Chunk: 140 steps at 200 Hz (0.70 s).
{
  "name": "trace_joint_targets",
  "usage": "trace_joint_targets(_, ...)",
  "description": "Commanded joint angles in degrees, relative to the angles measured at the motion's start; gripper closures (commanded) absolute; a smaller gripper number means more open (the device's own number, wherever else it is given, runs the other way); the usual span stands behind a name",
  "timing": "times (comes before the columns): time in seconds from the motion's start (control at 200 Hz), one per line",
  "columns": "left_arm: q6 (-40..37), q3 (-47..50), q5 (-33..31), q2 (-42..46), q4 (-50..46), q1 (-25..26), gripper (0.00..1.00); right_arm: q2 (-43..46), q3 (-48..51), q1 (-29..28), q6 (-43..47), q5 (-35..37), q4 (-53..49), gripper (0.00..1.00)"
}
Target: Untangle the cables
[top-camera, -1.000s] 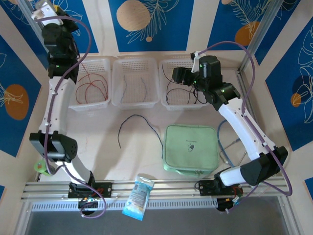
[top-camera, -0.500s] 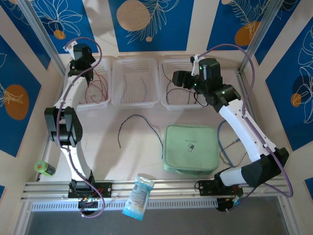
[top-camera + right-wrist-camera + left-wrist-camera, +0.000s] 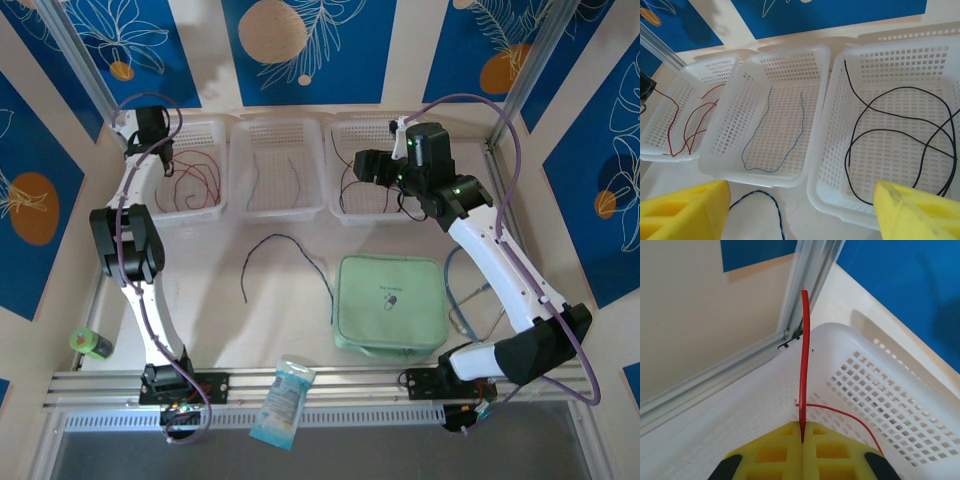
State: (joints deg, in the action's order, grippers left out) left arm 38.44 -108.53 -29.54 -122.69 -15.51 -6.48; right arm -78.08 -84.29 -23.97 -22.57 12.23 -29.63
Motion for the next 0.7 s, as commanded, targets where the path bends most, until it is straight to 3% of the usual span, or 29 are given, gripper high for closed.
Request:
trace_joint_targets(0.0, -1.76, -3.93, -2.98, -1.96, 0.57, -0.11, 1.0, 0.82, 0.12, 0.3, -0.54, 0.24, -0.26, 0.25)
trace_joint_targets(0.3, 1.55, -14.81, 2.01, -11.74, -3.63, -0.02, 1.0, -4.68, -3.95, 0.41, -0.13, -2.45, -0.94, 0.25)
trace_joint_targets(0.575, 0.24, -21.87, -1.44, -17.79, -9.22, 0.0, 1.0, -6.17, -4.75, 0.92, -0.12, -3.88, -1.71, 0.24)
trace_joint_targets(0.695, -0.09, -21.58, -5.94, -17.74, -11.74, -0.02, 1.0, -5.2, -3.52, 1.02, -0.25, -3.88, -1.93, 0.24)
